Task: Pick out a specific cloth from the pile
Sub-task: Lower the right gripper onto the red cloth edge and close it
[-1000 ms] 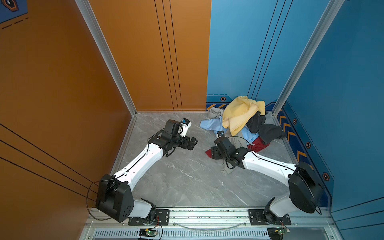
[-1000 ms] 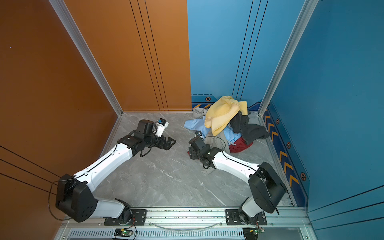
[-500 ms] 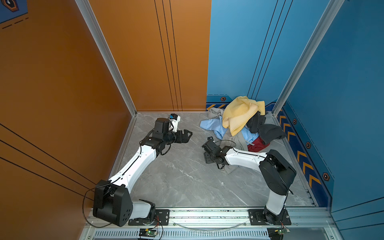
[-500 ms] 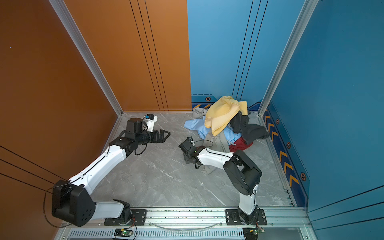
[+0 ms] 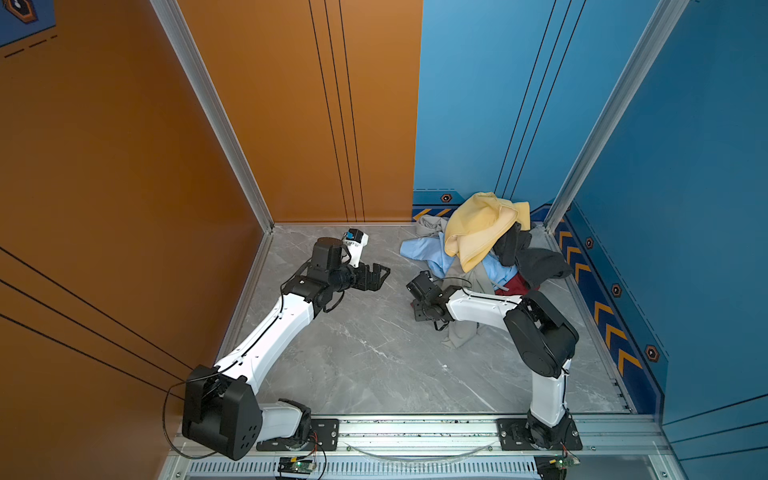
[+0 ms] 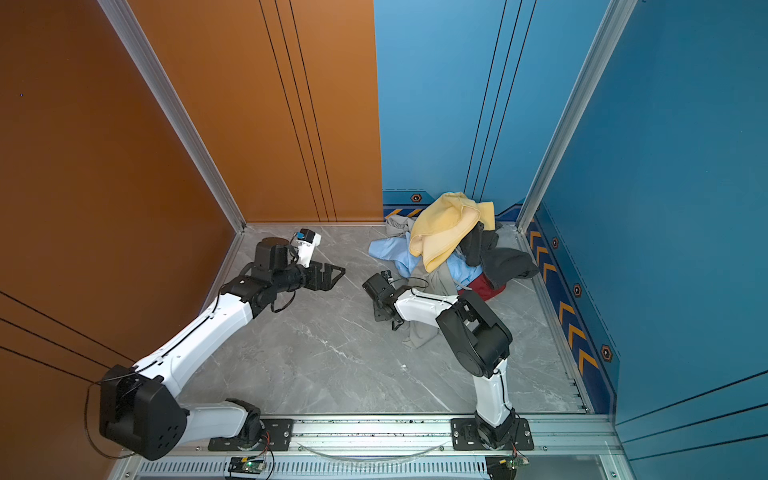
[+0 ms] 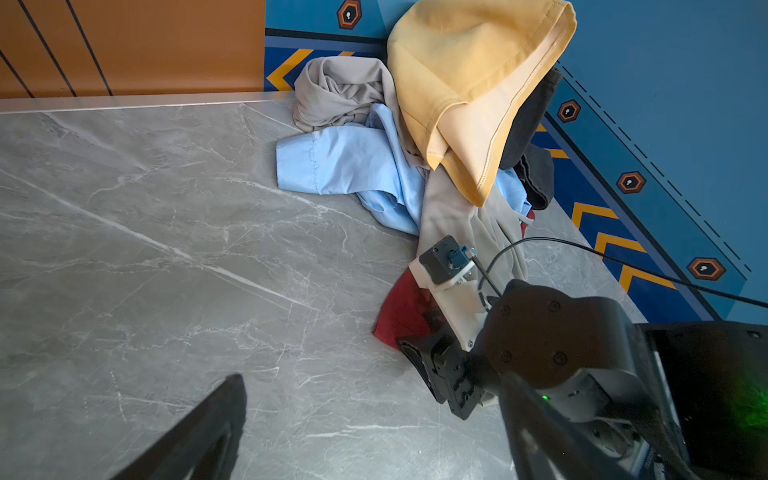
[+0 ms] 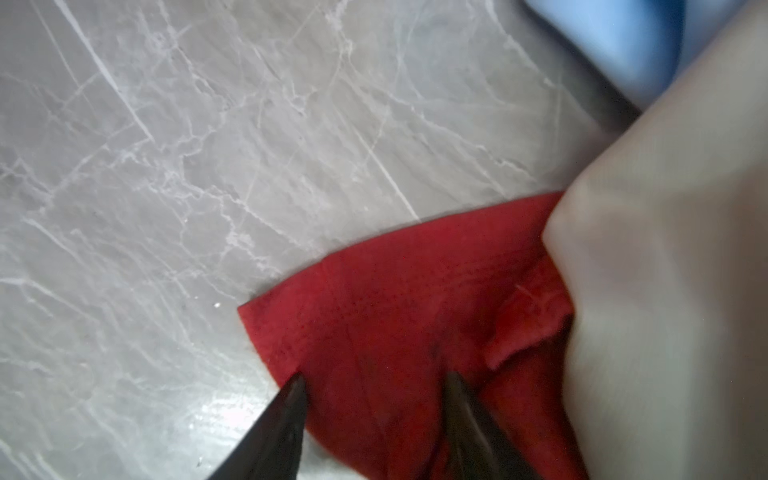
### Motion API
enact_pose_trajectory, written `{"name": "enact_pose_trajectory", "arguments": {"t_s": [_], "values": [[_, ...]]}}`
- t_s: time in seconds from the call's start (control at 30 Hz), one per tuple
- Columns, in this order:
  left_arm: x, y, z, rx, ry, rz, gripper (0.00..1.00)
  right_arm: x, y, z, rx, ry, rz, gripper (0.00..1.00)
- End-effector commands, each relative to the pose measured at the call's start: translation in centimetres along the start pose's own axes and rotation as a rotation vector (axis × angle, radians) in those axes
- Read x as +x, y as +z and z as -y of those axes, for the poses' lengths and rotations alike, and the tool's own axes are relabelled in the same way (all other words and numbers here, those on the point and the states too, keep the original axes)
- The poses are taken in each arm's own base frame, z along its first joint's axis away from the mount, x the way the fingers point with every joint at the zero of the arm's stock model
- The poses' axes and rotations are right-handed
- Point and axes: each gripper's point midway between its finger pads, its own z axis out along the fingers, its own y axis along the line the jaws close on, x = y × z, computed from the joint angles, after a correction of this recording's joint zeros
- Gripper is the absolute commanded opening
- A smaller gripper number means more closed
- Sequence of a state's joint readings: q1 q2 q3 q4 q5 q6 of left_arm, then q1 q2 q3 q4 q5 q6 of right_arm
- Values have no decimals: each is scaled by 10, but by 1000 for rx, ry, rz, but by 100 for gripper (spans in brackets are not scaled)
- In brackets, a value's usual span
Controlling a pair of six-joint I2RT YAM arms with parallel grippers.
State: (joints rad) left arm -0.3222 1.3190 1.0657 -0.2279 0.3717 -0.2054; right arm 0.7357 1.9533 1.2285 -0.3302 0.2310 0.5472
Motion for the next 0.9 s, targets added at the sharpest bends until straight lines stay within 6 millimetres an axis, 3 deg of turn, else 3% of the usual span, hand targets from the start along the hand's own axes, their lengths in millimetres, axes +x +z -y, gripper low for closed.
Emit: {"name": "enact_pose_trajectory", "arguments": {"t_s": [0.0,0.27,0.4,0.47,0.5,0.67,0.87], "values": [[4,-3,4,14,24,-3,95,15,13,5,19,2,-69,46],[2,-5,1,1,23,4,95,28,23,6,5,14,-122,0],[2,-5,-1,-8,22,6,95,5,7,4,-14,9,-62,0],[2,-5,-3,-14,20,7,95,-12,-11,0,-37,7,-17,0],[1,-5,-4,-18,19,8,95,-28,-17,11,-36,37,13,0],[0,-6,-7,-35,15,14,94,-91,-86,17,-68,37,214,0],[0,-6,-8,-37,2,15,94,-148,-157,21,-102,3,429,0]]}}
